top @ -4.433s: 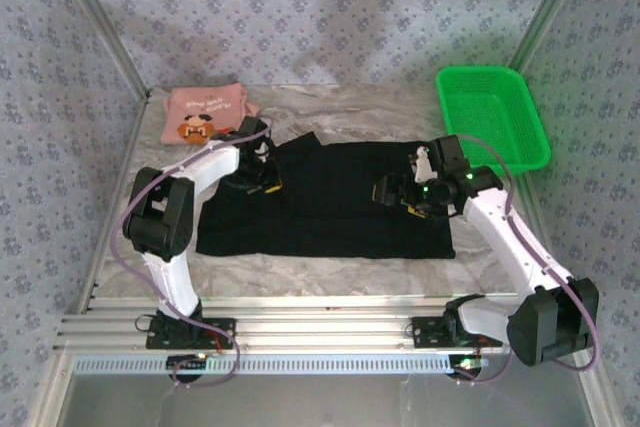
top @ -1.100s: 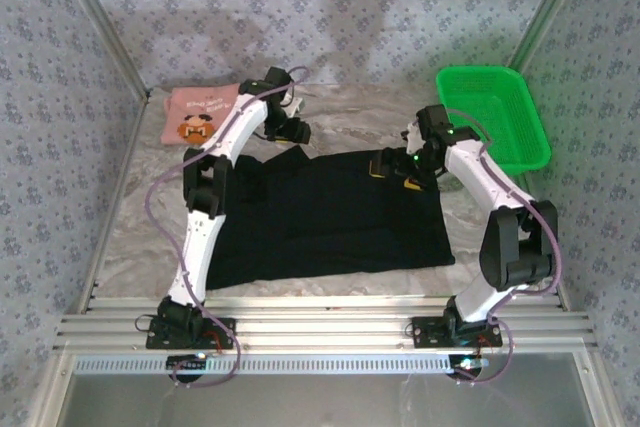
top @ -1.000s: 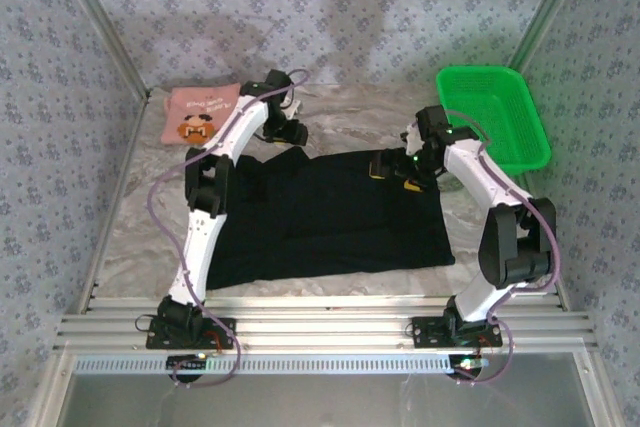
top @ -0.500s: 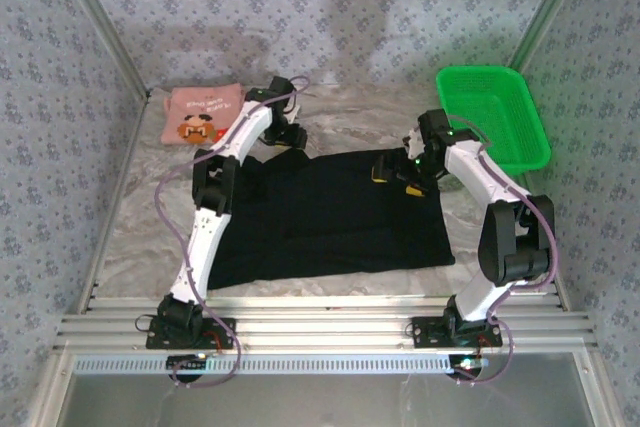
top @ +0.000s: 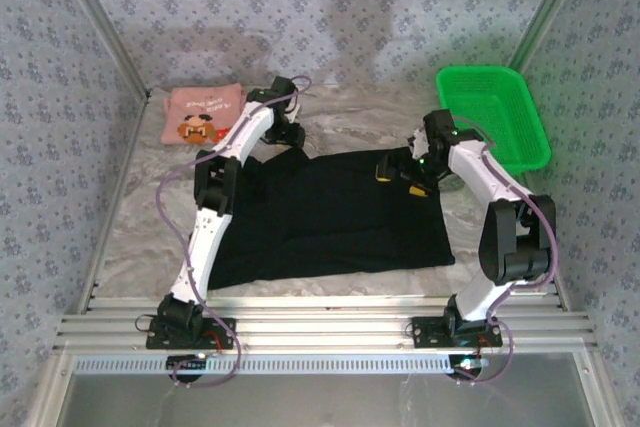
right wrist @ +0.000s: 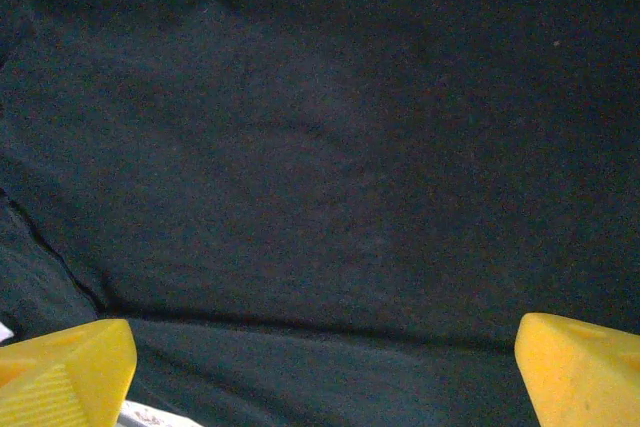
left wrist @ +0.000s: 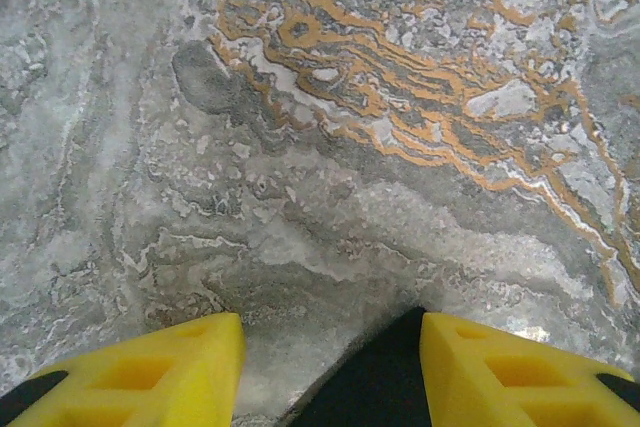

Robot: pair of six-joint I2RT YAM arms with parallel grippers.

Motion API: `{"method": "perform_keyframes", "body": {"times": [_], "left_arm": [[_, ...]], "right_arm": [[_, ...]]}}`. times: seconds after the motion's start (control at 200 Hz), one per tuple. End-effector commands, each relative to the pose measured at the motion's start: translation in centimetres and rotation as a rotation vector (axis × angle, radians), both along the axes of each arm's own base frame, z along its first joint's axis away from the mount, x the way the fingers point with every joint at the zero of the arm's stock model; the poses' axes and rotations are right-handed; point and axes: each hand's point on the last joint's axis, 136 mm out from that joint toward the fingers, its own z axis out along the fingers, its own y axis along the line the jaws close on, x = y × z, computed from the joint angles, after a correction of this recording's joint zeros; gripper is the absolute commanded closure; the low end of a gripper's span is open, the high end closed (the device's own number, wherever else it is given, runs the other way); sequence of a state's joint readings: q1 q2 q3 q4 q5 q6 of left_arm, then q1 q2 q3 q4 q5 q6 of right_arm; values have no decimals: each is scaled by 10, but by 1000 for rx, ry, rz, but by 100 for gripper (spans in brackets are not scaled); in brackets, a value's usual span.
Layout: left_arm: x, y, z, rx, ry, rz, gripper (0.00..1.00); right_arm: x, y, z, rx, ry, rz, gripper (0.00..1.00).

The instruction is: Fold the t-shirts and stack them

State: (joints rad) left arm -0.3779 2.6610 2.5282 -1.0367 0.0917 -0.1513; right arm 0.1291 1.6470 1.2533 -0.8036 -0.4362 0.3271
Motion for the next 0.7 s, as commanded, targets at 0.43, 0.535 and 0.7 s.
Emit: {"method": "perform_keyframes", "body": {"times": [0.43, 0.535, 0.7], "left_arm": [[-44, -33, -16, 14, 103, -93, 50], [-50, -36, -18, 27, 114, -102, 52], [-60, -42, -25, 48, 128, -120, 56]], "right_arm": [[15, -4, -6, 39, 19, 5, 1], [15, -5, -7, 42, 19, 7, 1], [14, -8, -9, 49, 23, 1, 1]]}}
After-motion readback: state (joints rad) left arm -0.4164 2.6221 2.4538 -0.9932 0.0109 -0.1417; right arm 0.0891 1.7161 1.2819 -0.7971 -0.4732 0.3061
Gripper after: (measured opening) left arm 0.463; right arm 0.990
